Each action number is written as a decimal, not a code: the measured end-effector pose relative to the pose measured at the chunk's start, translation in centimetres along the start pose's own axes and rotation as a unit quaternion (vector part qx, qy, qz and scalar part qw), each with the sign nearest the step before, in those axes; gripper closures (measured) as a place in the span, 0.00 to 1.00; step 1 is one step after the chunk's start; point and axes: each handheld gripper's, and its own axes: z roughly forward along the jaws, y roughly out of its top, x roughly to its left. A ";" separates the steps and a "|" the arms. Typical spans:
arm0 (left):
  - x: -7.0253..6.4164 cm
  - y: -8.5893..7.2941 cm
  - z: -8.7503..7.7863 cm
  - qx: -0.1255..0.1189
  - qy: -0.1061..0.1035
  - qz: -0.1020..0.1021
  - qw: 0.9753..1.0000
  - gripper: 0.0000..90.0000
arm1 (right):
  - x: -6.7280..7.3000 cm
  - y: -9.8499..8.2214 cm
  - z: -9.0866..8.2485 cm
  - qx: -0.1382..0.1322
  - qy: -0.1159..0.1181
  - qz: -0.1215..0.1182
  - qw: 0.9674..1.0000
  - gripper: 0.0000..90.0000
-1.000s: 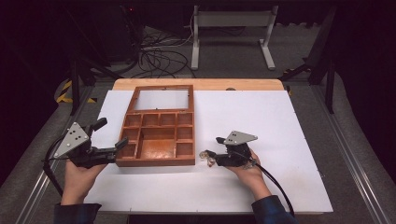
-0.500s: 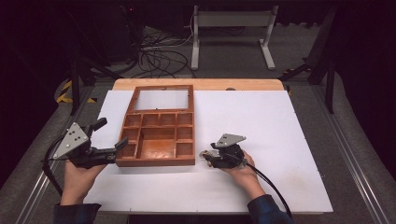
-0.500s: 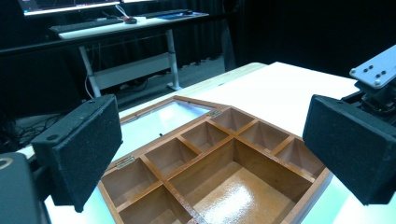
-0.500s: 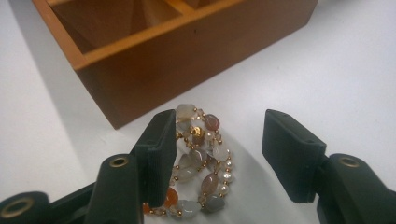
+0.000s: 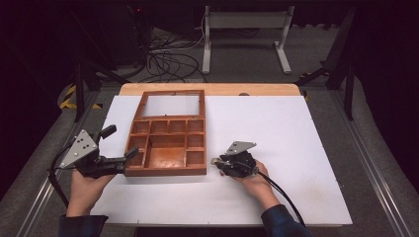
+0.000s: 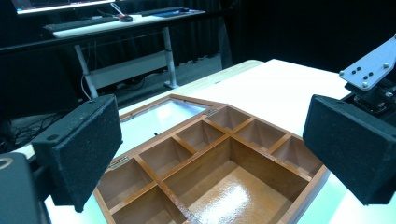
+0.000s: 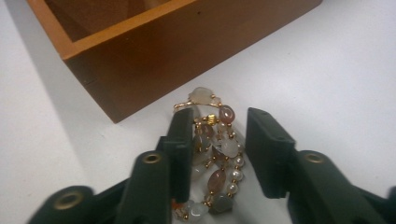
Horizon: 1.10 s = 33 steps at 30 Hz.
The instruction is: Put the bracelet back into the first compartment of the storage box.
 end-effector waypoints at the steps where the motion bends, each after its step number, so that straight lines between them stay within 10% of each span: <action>1: 0.0 0.0 0.1 0.000 -0.001 -0.001 1.000 0.06 | 0.0 0.0 0.0 0.000 0.000 0.000 1.000 0.77; 12: -0.7 -0.1 0.9 0.005 -0.012 0.002 1.000 0.06 | 0.0 0.3 -0.1 0.005 0.003 0.003 1.000 0.95; 33: -5.0 -1.4 6.3 0.030 -0.076 0.011 0.997 0.07 | 0.4 3.1 -5.7 -0.145 0.018 -0.023 0.989 0.95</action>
